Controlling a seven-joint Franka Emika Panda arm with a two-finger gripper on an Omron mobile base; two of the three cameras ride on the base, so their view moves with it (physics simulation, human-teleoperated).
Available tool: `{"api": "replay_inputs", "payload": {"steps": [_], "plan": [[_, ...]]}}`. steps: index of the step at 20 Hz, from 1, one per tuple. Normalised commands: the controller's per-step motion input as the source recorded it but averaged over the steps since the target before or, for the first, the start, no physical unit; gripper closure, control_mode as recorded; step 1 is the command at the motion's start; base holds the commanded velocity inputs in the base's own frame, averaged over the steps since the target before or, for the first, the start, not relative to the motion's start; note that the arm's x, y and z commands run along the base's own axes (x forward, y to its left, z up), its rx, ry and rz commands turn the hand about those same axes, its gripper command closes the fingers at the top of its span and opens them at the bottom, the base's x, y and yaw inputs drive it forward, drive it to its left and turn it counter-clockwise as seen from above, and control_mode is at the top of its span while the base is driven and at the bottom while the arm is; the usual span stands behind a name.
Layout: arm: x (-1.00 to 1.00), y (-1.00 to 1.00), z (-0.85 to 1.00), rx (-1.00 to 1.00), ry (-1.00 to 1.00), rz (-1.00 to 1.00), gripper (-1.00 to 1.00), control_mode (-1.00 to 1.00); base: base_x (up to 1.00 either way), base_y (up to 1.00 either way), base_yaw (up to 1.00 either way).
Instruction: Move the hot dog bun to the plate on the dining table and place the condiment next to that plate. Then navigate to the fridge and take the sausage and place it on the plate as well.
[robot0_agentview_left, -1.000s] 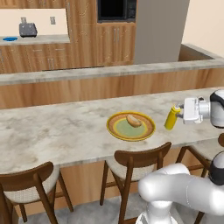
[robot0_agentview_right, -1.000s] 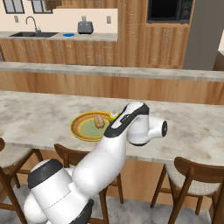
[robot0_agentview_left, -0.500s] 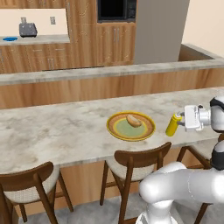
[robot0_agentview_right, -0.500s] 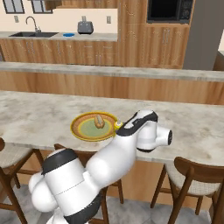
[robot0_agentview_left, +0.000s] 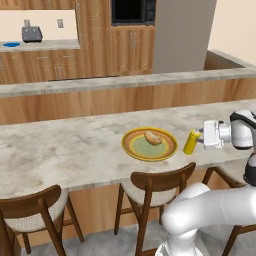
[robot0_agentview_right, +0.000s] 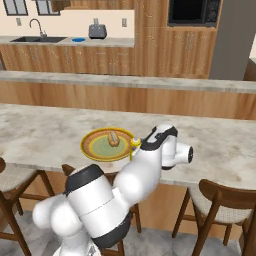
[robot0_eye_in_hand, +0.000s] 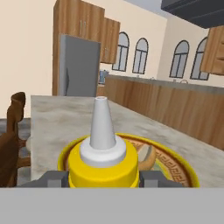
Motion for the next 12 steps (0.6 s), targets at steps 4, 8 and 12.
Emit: {"api": "replay_inputs", "payload": {"steps": [4,8,12], "plan": [[0.06,0.00,-0.31,0.00,0.00,0.00,1.00,-1.00,0.00,0.00,0.00],[0.02,0.03,-0.23,0.00,0.00,0.00,1.00,-1.00,0.00,0.00,0.00],[0.23,0.11,-0.11,0.00,0.00,0.00,1.00,-1.00,0.00,0.00,0.00]]}}
